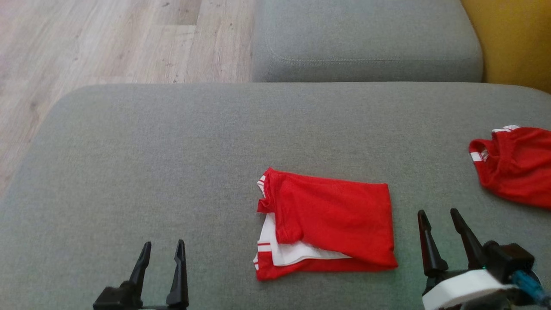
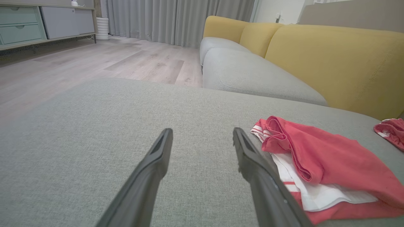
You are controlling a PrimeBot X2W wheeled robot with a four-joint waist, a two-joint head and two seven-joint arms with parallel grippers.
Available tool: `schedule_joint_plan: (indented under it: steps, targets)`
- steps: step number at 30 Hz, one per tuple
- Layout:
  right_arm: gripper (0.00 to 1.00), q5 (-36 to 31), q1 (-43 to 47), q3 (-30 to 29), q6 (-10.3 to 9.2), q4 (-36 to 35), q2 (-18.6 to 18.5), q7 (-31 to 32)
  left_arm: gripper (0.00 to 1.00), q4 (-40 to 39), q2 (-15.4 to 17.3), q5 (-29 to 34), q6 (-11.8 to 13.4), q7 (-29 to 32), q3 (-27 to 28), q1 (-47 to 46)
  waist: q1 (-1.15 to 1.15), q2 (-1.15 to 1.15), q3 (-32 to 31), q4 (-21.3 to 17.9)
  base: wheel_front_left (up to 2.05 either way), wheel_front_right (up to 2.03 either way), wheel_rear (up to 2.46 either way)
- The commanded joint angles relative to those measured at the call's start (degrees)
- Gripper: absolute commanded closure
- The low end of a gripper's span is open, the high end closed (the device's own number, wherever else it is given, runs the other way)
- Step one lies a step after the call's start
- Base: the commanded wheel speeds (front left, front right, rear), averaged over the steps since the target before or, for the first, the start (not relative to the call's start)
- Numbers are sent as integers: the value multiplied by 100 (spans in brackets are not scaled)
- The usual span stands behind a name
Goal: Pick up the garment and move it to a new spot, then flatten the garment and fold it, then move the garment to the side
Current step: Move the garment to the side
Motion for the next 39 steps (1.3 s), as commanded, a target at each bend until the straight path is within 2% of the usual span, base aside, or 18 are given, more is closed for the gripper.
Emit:
schedule_joint_plan:
  steps: [1, 4, 10, 11, 16, 22, 27, 28, 29, 31, 32, 39]
  targets:
    - [0, 23, -257, 104, 39, -166, -32, 71, 0, -169, 37, 54, -10, -69, 281, -291, 0, 0, 37, 23, 0, 0, 0]
    - [0, 62, -480, 48, 39, -129, -32, 480, 0, -172, 27, 79, -22, -69, 277, -339, 0, 0, 108, 77, 0, 0, 0]
    - [0, -127, -961, -10, 39, 48, -32, 1689, 0, -194, -50, 114, -14, -70, 263, -433, 0, 0, 296, 312, 0, 0, 0]
    - [0, -127, -961, -10, 39, 48, -32, 1689, 0, -194, -50, 114, -14, -70, 263, -433, 0, 0, 296, 312, 0, 0, 0]
    - [0, -191, -1159, -131, 39, 328, -32, 2497, 0, -199, -79, 138, -17, -71, 347, -520, 0, 0, 535, 551, 0, 0, 0]
    - [0, 24, -1345, -404, 39, 846, -32, 2801, 0, -193, -140, 202, -57, -71, 441, -580, 0, 0, 728, 807, 0, 0, 0]
    - [0, 278, -1535, -379, 39, 1317, -32, 2952, 0, -144, -187, 250, -124, -72, 520, -613, 0, 0, 801, 905, 0, 0, 0]
    - [15, 325, -1568, -342, 39, 1395, -32, 2992, 0, -142, -196, 262, -129, -72, 532, -610, 0, 0, 810, 909, 0, 0, 0]
    - [52, 386, -1602, -300, 39, 1456, -32, 3017, 0, -140, -202, 274, -133, -72, 544, -607, 0, 0, 818, 907, 0, 0, 0]
    - [90, 480, -1674, -246, 39, 1548, -32, 3042, 0, -141, -211, 298, -139, -72, 560, -601, 0, 0, 837, 875, 0, 0, 0]
    - [100, 485, -1719, -226, 39, 1560, -32, 3006, 0, -144, -218, 311, -142, -72, 565, -602, 0, 0, 850, 842, 0, 0, 0]
    - [100, 104, -2161, -363, 39, 1466, -74, 2596, 0, -200, -268, 398, -183, -72, 581, -687, 0, 0, 996, 414, 0, 0, 0]
